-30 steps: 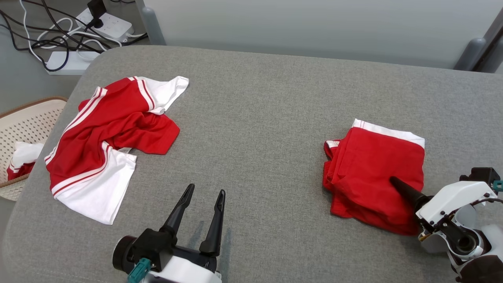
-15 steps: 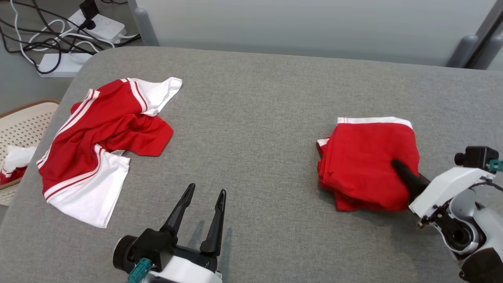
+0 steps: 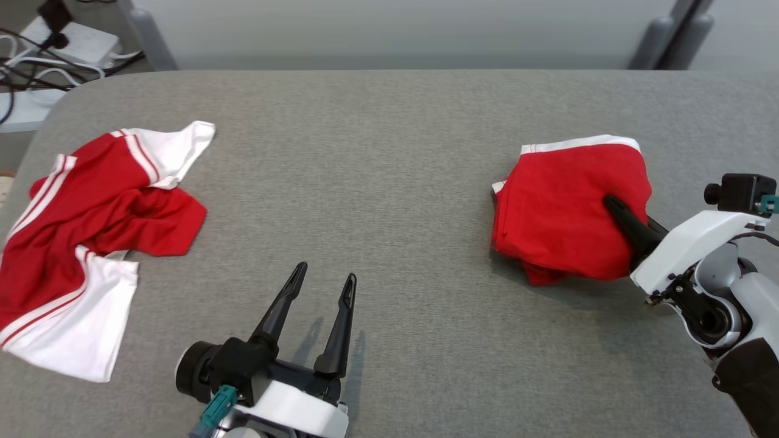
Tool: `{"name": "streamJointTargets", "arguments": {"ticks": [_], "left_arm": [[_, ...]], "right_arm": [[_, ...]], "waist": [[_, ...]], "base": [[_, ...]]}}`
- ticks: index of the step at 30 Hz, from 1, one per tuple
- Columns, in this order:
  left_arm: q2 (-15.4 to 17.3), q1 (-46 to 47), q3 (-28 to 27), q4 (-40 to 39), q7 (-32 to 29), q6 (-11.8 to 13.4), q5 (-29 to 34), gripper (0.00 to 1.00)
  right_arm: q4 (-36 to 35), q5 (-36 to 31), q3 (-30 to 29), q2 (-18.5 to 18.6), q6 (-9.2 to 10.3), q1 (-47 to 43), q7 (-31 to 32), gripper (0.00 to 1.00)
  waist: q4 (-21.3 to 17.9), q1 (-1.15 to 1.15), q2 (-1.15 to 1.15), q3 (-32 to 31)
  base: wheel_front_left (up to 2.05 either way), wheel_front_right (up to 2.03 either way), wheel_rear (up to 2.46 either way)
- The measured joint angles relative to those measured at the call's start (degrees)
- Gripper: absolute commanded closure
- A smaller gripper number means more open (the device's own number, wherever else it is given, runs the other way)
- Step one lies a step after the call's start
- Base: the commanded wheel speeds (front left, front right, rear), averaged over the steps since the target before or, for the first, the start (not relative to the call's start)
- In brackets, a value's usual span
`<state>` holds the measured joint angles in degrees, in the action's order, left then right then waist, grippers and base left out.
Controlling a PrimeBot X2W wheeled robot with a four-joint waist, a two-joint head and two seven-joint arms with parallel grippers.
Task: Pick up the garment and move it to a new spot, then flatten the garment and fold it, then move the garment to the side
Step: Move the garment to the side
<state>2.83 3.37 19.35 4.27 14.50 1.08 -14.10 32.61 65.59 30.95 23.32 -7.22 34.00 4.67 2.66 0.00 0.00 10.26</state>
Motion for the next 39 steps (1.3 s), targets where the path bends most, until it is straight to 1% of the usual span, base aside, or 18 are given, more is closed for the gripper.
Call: {"name": "streamJointTargets", "arguments": {"ticks": [2,4,13,25,28,32,39], "left_arm": [[0.0,0.8,0.0,-0.1,0.0,0.0,0.2,0.0],[0.0,0.9,0.0,-0.1,0.0,-0.1,1.1,0.0],[0.0,2.8,-0.4,0.5,0.0,-1.1,2.2,0.0],[0.1,3.2,-0.4,0.9,0.0,-2.3,3.9,0.0],[0.1,4.2,0.1,-0.2,0.0,-2.6,3.4,0.0],[0.2,6.4,1.2,-3.4,-1.3,-2.8,3.4,0.0],[0.4,8.2,3.1,-9.1,-4.3,-3.1,4.0,0.0]], "right_arm": [[0.1,0.1,1.1,0.1,0.0,1.0,-0.4,1.0],[0.2,1.2,2.5,0.0,0.0,2.0,-1.5,1.0],[1.2,3.7,6.7,-0.3,0.0,2.9,-3.7,1.0],[1.6,7.5,10.2,-0.5,-0.01,4.8,-6.5,1.0],[1.8,9.2,10.1,-0.4,0.0,6.1,-7.8,1.0],[2.3,11.0,8.9,-0.1,0.0,9.4,-9.5,1.0],[4.9,13.6,6.3,2.6,0.0,17.0,-12.0,1.0]], "waist": [[-1.2,0.0,0.0,0.5],[-3.4,0.0,0.0,1.1],[-10.7,0.0,0.0,2.2],[-19.9,0.0,0.0,3.3],[-21.0,0.0,0.0,4.6],[-21.5,0.0,0.0,6.9],[-20.4,0.0,0.0,11.1]], "base": [[0.0,0.0,0.0],[0.0,0.0,0.0],[0.0,0.0,0.0],[0.0,0.0,0.0],[0.0,0.0,0.0],[0.0,0.0,0.0],[0.0,0.0,0.0]]}}
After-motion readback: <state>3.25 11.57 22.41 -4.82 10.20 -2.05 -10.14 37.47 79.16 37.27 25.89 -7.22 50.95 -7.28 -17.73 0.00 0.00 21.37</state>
